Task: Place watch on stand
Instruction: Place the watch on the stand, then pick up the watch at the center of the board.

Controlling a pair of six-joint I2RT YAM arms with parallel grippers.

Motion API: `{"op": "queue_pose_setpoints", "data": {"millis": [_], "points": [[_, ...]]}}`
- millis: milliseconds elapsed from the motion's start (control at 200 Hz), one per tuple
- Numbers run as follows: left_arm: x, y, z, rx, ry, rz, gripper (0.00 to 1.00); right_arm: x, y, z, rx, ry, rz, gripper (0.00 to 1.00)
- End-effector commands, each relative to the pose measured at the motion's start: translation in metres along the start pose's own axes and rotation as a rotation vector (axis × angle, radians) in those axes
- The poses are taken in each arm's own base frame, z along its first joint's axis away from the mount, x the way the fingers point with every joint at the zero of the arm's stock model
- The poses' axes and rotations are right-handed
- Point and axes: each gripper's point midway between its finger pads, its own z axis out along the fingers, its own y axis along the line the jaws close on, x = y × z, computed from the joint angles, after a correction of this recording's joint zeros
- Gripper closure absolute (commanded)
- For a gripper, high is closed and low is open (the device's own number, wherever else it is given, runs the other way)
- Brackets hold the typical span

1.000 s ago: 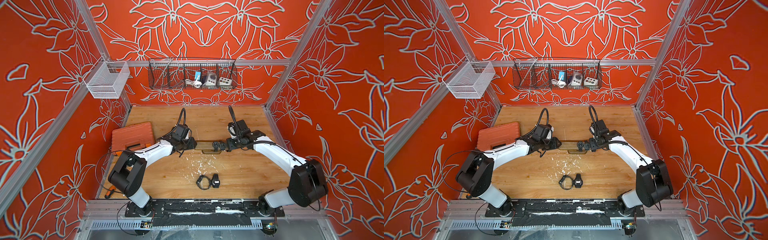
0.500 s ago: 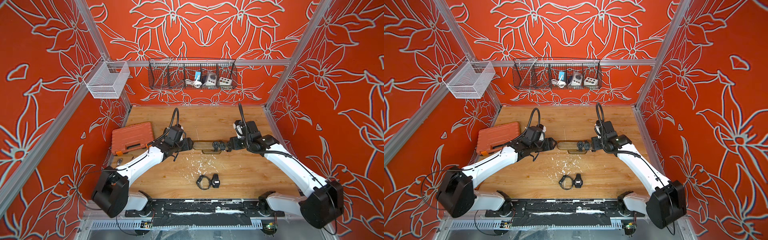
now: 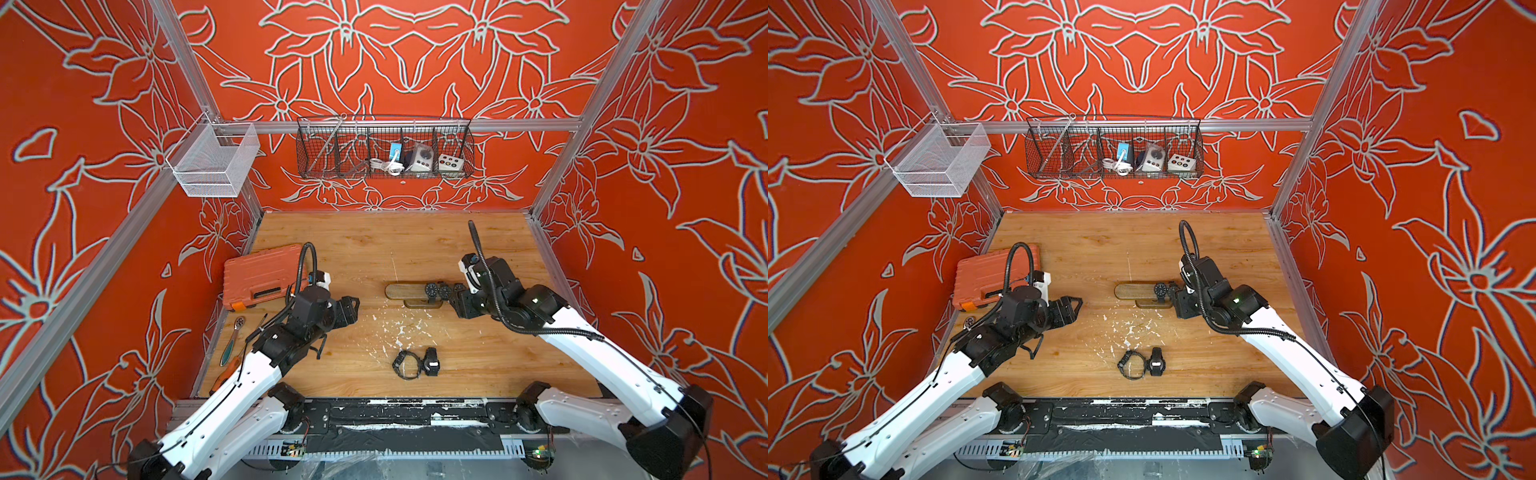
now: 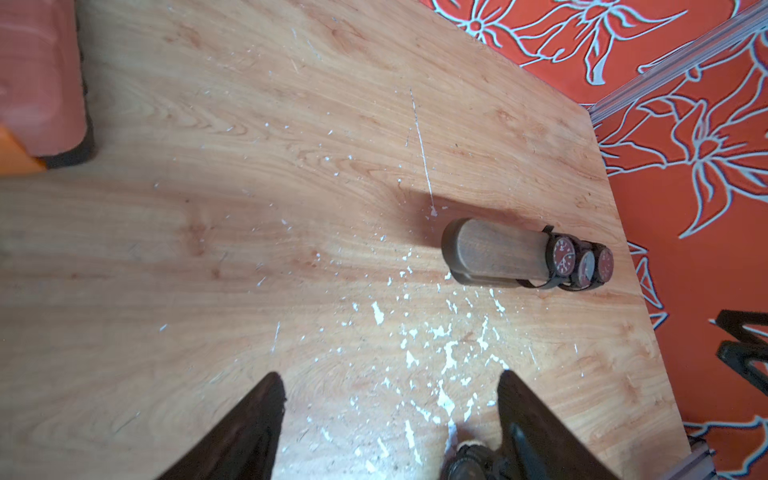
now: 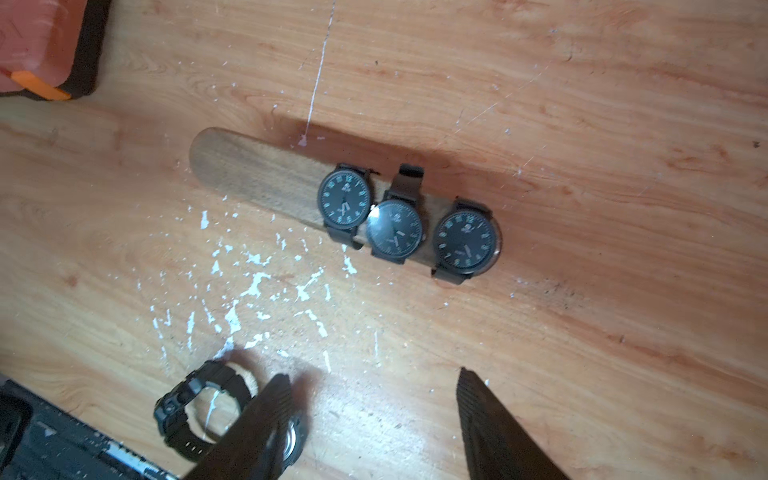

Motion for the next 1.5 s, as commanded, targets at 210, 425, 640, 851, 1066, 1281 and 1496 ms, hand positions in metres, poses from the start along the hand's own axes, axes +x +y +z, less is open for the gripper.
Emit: {"op": "queue_pose_setpoints", "data": {"millis": [210, 425, 640, 851, 1066, 1281, 1496], "points": [[0.054, 0.036, -0.01, -0.03, 0.104, -0.1, 0.21, 0.059, 0.031, 0.002, 0.005, 0.121, 0.001, 0.34], [0.085, 0.037, -0.008, 0.01, 0.215, -0.126, 0.22, 0.098, 0.051, 0.009, -0.021, 0.191, -0.011, 0.36], [0.101, 0.038, -0.002, 0.017, 0.265, -0.132, 0.23, 0.116, 0.07, 0.016, -0.018, 0.231, -0.046, 0.36], [0.107, 0.038, -0.002, 0.016, 0.271, -0.107, 0.23, 0.129, 0.084, 0.027, 0.027, 0.281, -0.1, 0.37], [0.11, 0.033, 0.0, 0.029, 0.277, -0.09, 0.23, 0.137, 0.085, 0.036, 0.114, 0.328, -0.155, 0.44], [0.112, 0.035, 0.001, 0.022, 0.273, -0.08, 0.23, 0.14, 0.056, 0.034, 0.267, 0.343, -0.186, 0.56], [0.112, 0.034, 0.003, 0.022, 0.274, -0.066, 0.23, 0.142, 0.048, 0.035, 0.312, 0.346, -0.205, 0.57]]}}
